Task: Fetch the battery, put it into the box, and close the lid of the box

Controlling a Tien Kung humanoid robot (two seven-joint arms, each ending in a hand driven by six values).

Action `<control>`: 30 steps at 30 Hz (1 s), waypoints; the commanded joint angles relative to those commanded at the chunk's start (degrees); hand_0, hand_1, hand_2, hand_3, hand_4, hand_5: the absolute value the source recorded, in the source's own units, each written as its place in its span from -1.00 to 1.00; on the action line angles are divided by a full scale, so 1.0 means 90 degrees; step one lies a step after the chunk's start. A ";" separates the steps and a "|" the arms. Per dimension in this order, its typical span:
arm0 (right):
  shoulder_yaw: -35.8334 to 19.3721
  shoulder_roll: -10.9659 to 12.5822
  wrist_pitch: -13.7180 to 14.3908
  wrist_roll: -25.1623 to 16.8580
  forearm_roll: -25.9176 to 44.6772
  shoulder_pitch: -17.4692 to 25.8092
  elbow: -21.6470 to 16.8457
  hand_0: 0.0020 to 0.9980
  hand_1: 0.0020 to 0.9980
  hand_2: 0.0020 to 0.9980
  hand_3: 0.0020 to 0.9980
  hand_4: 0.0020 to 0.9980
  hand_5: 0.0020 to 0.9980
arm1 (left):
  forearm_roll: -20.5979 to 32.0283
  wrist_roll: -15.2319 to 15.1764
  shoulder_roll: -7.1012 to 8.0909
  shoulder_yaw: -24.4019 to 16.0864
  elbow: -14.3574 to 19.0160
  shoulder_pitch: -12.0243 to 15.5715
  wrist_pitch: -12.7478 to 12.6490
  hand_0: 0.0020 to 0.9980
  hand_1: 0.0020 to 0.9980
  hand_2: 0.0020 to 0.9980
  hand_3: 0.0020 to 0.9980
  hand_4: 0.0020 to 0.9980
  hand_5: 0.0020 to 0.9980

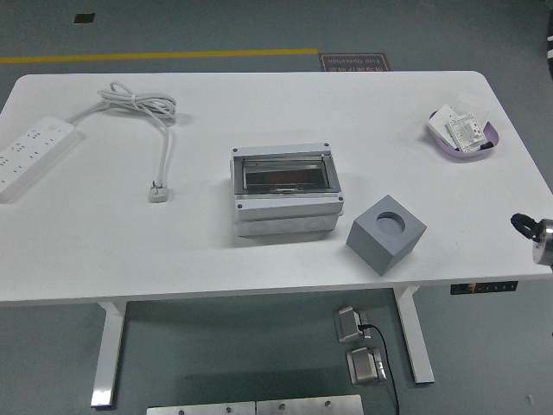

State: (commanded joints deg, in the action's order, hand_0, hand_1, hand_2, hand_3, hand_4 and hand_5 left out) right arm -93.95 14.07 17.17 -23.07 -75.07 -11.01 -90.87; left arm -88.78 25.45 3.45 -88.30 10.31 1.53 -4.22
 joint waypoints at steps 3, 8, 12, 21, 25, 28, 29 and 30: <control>-0.0182 -0.0043 -0.0496 -0.0099 0.0764 0.0020 -0.0155 0.54 0.69 0.79 0.72 0.66 0.41 | -0.0018 0.0016 0.0018 -0.0018 0.0000 0.0006 0.0004 0.30 0.27 0.06 0.26 0.50 -0.69; 0.0262 -0.0220 -0.1698 -0.0274 0.2024 0.0001 -0.0206 0.48 0.49 0.58 0.72 0.87 0.75 | -0.0021 0.0008 0.0024 -0.0047 0.0000 0.0012 0.0021 0.30 0.27 0.06 0.26 0.50 -0.69; 0.0282 -0.0512 -0.2681 -0.0179 0.3056 -0.0036 -0.0265 0.26 -0.07 0.15 0.45 0.82 0.69 | -0.0009 -0.0011 0.0007 -0.0072 0.0000 0.0013 0.0046 0.30 0.27 0.06 0.26 0.50 -0.69; 0.0109 -0.0483 -0.3438 -0.0006 0.4679 0.0002 -0.0164 0.19 -0.21 -0.19 0.09 0.80 0.63 | 0.0011 0.0004 0.0048 -0.0065 0.0000 0.0013 0.0048 0.30 0.27 0.06 0.26 0.50 -0.69; 0.0060 -0.0444 -0.3357 -0.0035 0.5086 0.0022 -0.0173 0.14 -0.42 -0.44 0.03 0.78 0.59 | 0.0037 0.0014 0.0058 -0.0043 0.0000 0.0025 0.0043 0.30 0.27 0.06 0.26 0.50 -0.69; 0.0030 -0.0424 -0.3284 -0.0047 0.5158 0.0036 -0.0179 0.25 -0.35 -0.35 0.13 0.78 0.58 | 0.0047 0.0012 0.0052 -0.0033 0.0000 0.0023 0.0044 0.30 0.27 0.06 0.26 0.50 -0.70; 0.0024 -0.0420 -0.3270 -0.0048 0.5166 0.0040 -0.0180 0.25 -0.35 -0.35 0.13 0.78 0.58 | 0.0048 0.0010 0.0050 -0.0031 0.0000 0.0021 0.0045 0.30 0.27 0.06 0.26 0.50 -0.70; 0.0020 -0.0418 -0.3255 -0.0049 0.5174 0.0044 -0.0182 0.25 -0.35 -0.35 0.13 0.78 0.58 | 0.0051 0.0004 0.0050 -0.0026 0.0000 0.0019 0.0045 0.30 0.27 0.06 0.26 0.50 -0.70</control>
State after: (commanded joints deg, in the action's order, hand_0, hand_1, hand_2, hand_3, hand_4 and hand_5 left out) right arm -93.77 10.31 -12.13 -23.51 -28.51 -10.62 -92.51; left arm -88.31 25.49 3.89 -88.53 10.31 1.71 -3.82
